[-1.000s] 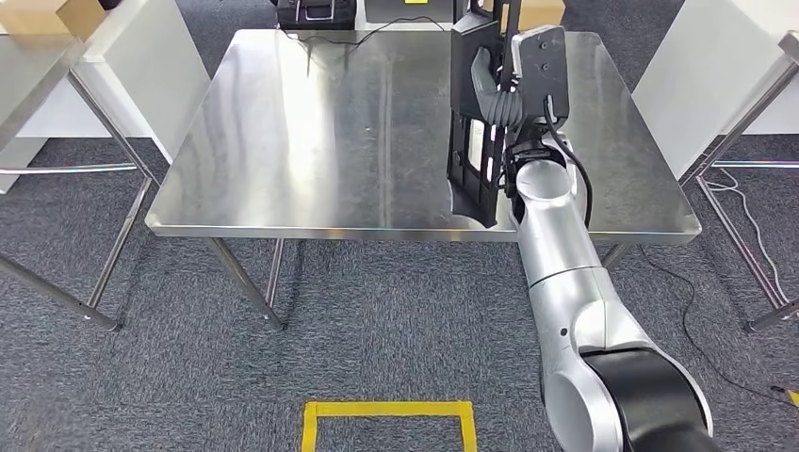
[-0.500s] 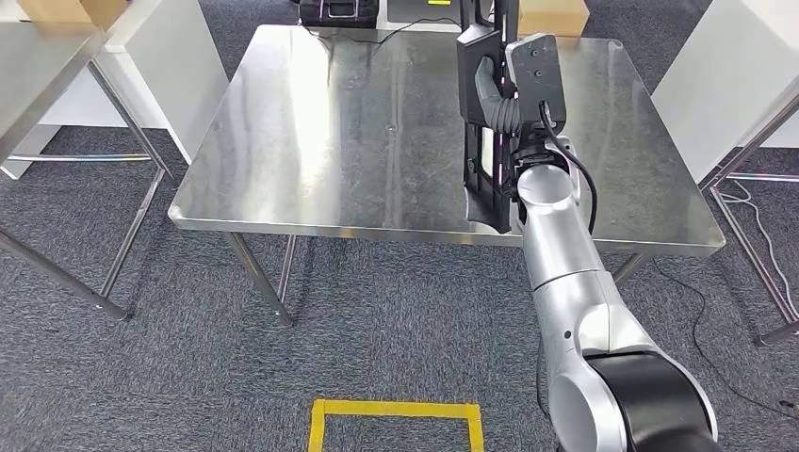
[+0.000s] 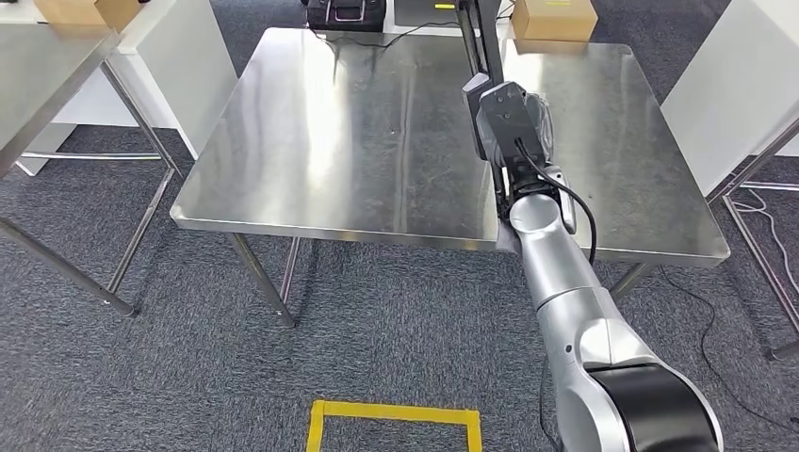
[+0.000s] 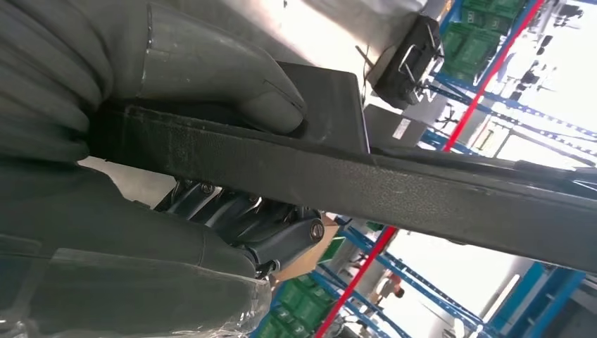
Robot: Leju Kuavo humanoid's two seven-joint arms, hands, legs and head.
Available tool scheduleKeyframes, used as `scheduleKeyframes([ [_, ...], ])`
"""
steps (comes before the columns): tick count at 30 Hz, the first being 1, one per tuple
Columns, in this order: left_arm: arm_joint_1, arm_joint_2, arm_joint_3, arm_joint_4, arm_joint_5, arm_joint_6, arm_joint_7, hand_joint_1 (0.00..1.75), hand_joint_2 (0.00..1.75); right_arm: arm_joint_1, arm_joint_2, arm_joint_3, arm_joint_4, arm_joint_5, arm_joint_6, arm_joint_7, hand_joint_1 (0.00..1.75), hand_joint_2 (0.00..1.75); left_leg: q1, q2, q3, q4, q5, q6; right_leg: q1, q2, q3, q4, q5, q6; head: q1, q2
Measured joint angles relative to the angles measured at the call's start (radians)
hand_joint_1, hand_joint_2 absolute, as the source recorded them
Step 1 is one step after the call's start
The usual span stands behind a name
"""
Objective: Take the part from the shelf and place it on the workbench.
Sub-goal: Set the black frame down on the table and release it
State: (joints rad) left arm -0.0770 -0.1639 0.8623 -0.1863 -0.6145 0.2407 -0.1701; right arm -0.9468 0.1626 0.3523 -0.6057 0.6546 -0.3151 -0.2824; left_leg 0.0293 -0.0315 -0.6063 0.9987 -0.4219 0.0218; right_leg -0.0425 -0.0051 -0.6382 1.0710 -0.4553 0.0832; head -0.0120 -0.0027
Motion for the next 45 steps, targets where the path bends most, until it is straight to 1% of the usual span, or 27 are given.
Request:
scheduleKeyframes([
  [2, 0.000, 0.002, 0.000, 0.000, 0.000, 0.000, 0.000, 0.00, 1.75, 0.001, -0.002, 0.000, 0.009, 0.002, -0.003, -0.003, 1.75, 1.75, 0.000, -0.002, -0.003, 0.012, -0.011, -0.018, 0.000, 0.003, 0.028, -0.052, 0.015, -0.009, 0.000, 0.000],
  [4, 0.001, 0.002, 0.000, 0.000, 0.001, 0.000, 0.001, 0.00, 1.75, 0.004, -0.004, 0.000, 0.017, 0.003, -0.006, -0.004, 1.75, 1.75, 0.003, -0.002, 0.000, 0.010, -0.015, -0.027, 0.006, 0.005, 0.028, -0.045, 0.010, -0.033, 0.000, 0.000],
  [6, 0.002, 0.000, 0.001, 0.000, 0.001, 0.000, 0.003, 0.00, 1.75, 0.003, -0.006, -0.001, 0.023, 0.003, -0.008, -0.007, 1.75, 1.75, 0.007, 0.007, -0.010, 0.030, -0.028, -0.033, 0.007, 0.006, 0.032, -0.043, 0.006, -0.050, -0.001, 0.000],
  [8, 0.002, 0.000, 0.002, 0.000, 0.001, 0.001, 0.005, 0.00, 1.75, 0.000, -0.007, -0.001, 0.026, 0.007, -0.009, -0.012, 1.75, 1.75, 0.008, 0.022, -0.060, 0.127, -0.067, -0.036, 0.011, 0.006, 0.042, -0.044, 0.000, -0.064, -0.002, 0.000],
  [10, 0.002, 0.000, 0.004, 0.000, 0.001, 0.001, 0.005, 0.00, 1.75, -0.001, -0.009, -0.001, 0.033, 0.013, -0.010, -0.015, 1.75, 1.75, 0.006, 0.028, -0.139, 0.261, -0.105, -0.034, 0.021, 0.006, 0.052, -0.044, -0.009, -0.077, -0.002, 0.000],
  [11, 0.003, 0.000, 0.006, 0.000, 0.001, 0.001, 0.006, 0.00, 1.75, 0.000, -0.010, -0.001, 0.036, 0.016, -0.010, -0.015, 1.75, 1.75, 0.004, 0.028, -0.168, 0.297, -0.105, -0.028, 0.027, 0.006, 0.058, -0.044, -0.015, -0.083, -0.002, 0.000],
  [12, 0.004, -0.001, 0.008, 0.000, 0.001, 0.001, 0.006, 0.00, 1.75, 0.001, -0.011, -0.001, 0.039, 0.019, -0.011, -0.016, 1.75, 1.75, -0.001, 0.028, -0.180, 0.296, -0.085, -0.019, 0.034, 0.006, 0.066, -0.044, -0.021, -0.088, -0.002, 0.000],
  [13, 0.005, -0.001, 0.009, 0.000, 0.001, 0.001, 0.006, 0.00, 1.75, 0.001, -0.012, -0.001, 0.042, 0.023, -0.012, -0.016, 1.75, 1.75, -0.008, 0.028, -0.172, 0.256, -0.047, -0.005, 0.041, 0.006, 0.074, -0.045, -0.027, -0.092, -0.002, 0.000],
  [15, 0.005, 0.001, 0.010, 0.000, 0.001, 0.002, 0.007, 0.00, 1.75, -0.001, -0.012, -0.001, 0.043, 0.031, -0.015, -0.016, 1.75, 1.75, -0.028, 0.032, -0.122, 0.128, 0.026, 0.036, 0.051, 0.006, 0.091, -0.048, -0.040, -0.095, 0.001, 0.000],
  [17, 0.003, 0.002, 0.010, 0.000, 0.001, 0.002, 0.007, 0.00, 1.75, -0.005, -0.013, 0.001, 0.044, 0.037, -0.017, -0.014, 1.75, 1.75, -0.045, 0.037, -0.080, 0.048, 0.043, 0.068, 0.052, 0.005, 0.101, -0.057, -0.048, -0.091, 0.005, 0.000],
  [19, 0.004, 0.001, 0.011, -0.001, 0.001, 0.004, 0.007, 0.00, 1.75, -0.005, -0.012, 0.002, 0.045, 0.042, -0.018, -0.011, 1.75, 1.75, -0.054, 0.036, -0.053, 0.014, 0.034, 0.080, 0.049, 0.002, 0.112, -0.062, -0.041, -0.075, 0.004, 0.000],
  [21, 0.005, -0.001, 0.011, -0.001, 0.001, 0.004, 0.008, 0.00, 1.75, -0.004, -0.013, 0.004, 0.045, 0.047, -0.019, -0.007, 1.75, 1.75, -0.050, 0.033, -0.017, -0.024, 0.038, 0.082, 0.049, 0.001, 0.112, -0.044, -0.039, -0.063, 0.003, 0.000],
  [23, 0.004, -0.004, 0.011, -0.001, 0.001, 0.004, 0.008, 0.00, 1.75, -0.008, -0.015, 0.007, 0.046, 0.049, -0.019, -0.005, 1.75, 1.75, -0.042, 0.030, 0.009, -0.045, 0.040, 0.078, 0.045, 0.005, 0.066, 0.034, -0.058, -0.060, 0.003, 0.000],
  [26, 0.002, -0.007, 0.011, -0.001, 0.001, 0.004, 0.008, 0.00, 1.75, -0.005, -0.020, 0.009, 0.051, 0.052, -0.019, -0.001, 1.75, 1.75, -0.033, 0.021, 0.023, -0.047, 0.025, 0.062, 0.032, 0.007, -0.046, 0.185, -0.104, -0.051, 0.003, 0.000],
  [27, 0.003, -0.009, 0.011, 0.000, 0.001, 0.004, 0.008, 0.00, 1.75, 0.000, -0.021, 0.009, 0.052, 0.054, -0.019, 0.001, 1.75, 1.75, -0.028, 0.018, 0.028, -0.045, 0.018, 0.053, 0.025, 0.007, -0.063, 0.185, -0.097, -0.040, 0.003, 0.000],
  [28, 0.004, -0.010, 0.011, 0.000, 0.000, 0.004, 0.008, 0.00, 1.75, 0.003, -0.022, 0.009, 0.053, 0.056, -0.019, 0.003, 1.75, 1.75, -0.022, 0.014, 0.034, -0.043, 0.010, 0.044, 0.017, 0.006, -0.061, 0.148, -0.070, -0.022, 0.004, 0.000],
  [30, 0.006, -0.011, 0.012, 0.000, -0.002, 0.004, 0.009, 0.00, 1.75, 0.006, -0.026, 0.009, 0.054, 0.060, -0.020, 0.006, 1.75, 1.75, -0.013, 0.010, 0.043, -0.030, -0.009, 0.022, 0.003, 0.006, -0.027, 0.017, 0.013, 0.017, 0.005, 0.000],
  [31, 0.006, -0.010, 0.012, 0.000, -0.004, 0.005, 0.009, 0.00, 1.75, 0.005, -0.028, 0.010, 0.054, 0.064, -0.020, 0.006, 1.75, 1.75, -0.010, 0.009, 0.044, -0.021, -0.019, 0.012, 0.002, 0.006, -0.014, -0.035, 0.033, 0.021, 0.006, 0.000],
  [32, 0.006, -0.009, 0.011, 0.000, -0.006, 0.005, 0.010, 0.00, 1.75, 0.006, -0.028, 0.011, 0.055, 0.068, -0.020, 0.008, 1.75, 1.75, -0.010, 0.009, 0.041, -0.012, -0.028, 0.003, 0.003, 0.007, -0.004, -0.062, 0.044, 0.011, 0.006, 0.000],
  [34, 0.006, -0.008, 0.011, 0.000, -0.012, 0.005, 0.010, 0.00, 1.75, 0.005, -0.030, 0.014, 0.054, 0.076, -0.023, 0.013, 1.75, 1.75, -0.009, 0.010, 0.040, -0.002, -0.040, -0.009, 0.008, 0.007, 0.002, -0.063, 0.034, -0.028, 0.002, 0.000],
  [35, 0.006, -0.008, 0.011, 0.000, -0.016, 0.004, 0.010, 0.00, 1.75, 0.003, -0.030, 0.015, 0.053, 0.082, -0.026, 0.019, 1.75, 1.75, -0.008, 0.011, 0.041, 0.002, -0.045, -0.013, 0.006, 0.008, 0.010, -0.059, 0.036, -0.041, -0.001, 0.000],
  [37, 0.006, -0.008, 0.011, 0.000, -0.020, 0.003, 0.010, 0.00, 1.75, -0.004, -0.032, 0.015, 0.050, 0.091, -0.029, 0.033, 1.75, 1.75, -0.005, 0.019, 0.021, 0.049, -0.049, -0.020, 0.004, 0.009, 0.025, -0.059, 0.029, -0.055, -0.004, 0.000],
  [40, 0.005, -0.007, 0.011, 0.000, -0.023, 0.002, 0.009, 0.00, 1.75, -0.001, -0.036, 0.015, 0.050, 0.098, -0.030, 0.043, 1.75, 1.75, -0.004, 0.028, -0.104, 0.241, -0.096, -0.029, 0.009, 0.009, 0.041, -0.060, 0.016, -0.071, -0.005, 0.000],
  [41, 0.005, -0.007, 0.011, 0.000, -0.023, 0.002, 0.009, 0.00, 1.75, 0.001, -0.036, 0.015, 0.050, 0.100, -0.030, 0.043, 1.75, 1.75, -0.004, 0.029, -0.144, 0.288, -0.114, -0.030, 0.012, 0.010, 0.046, -0.060, 0.011, -0.074, -0.005, 0.000],
  [42, 0.006, -0.007, 0.011, 0.000, -0.023, 0.002, 0.009, 0.00, 1.75, 0.003, -0.036, 0.015, 0.050, 0.102, -0.030, 0.046, 1.75, 1.75, -0.005, 0.029, -0.166, 0.301, -0.117, -0.027, 0.014, 0.011, 0.053, -0.060, 0.005, -0.076, -0.005, 0.000],
  [43, 0.007, -0.007, 0.011, 0.000, -0.024, 0.002, 0.009, 0.00, 1.75, 0.003, -0.037, 0.015, 0.050, 0.109, -0.032, 0.052, 1.75, 1.75, -0.006, 0.029, -0.168, 0.278, -0.096, -0.021, 0.017, 0.012, 0.062, -0.060, -0.002, -0.076, -0.005, 0.000],
  [45, 0.007, -0.006, 0.011, 0.000, -0.029, 0.002, 0.010, 0.00, 1.75, 0.003, -0.038, 0.016, 0.052, 0.137, -0.041, 0.077, 1.75, 1.75, -0.013, 0.029, -0.125, 0.147, -0.007, 0.001, 0.021, 0.013, 0.082, -0.062, -0.017, -0.076, -0.005, 0.000],
])
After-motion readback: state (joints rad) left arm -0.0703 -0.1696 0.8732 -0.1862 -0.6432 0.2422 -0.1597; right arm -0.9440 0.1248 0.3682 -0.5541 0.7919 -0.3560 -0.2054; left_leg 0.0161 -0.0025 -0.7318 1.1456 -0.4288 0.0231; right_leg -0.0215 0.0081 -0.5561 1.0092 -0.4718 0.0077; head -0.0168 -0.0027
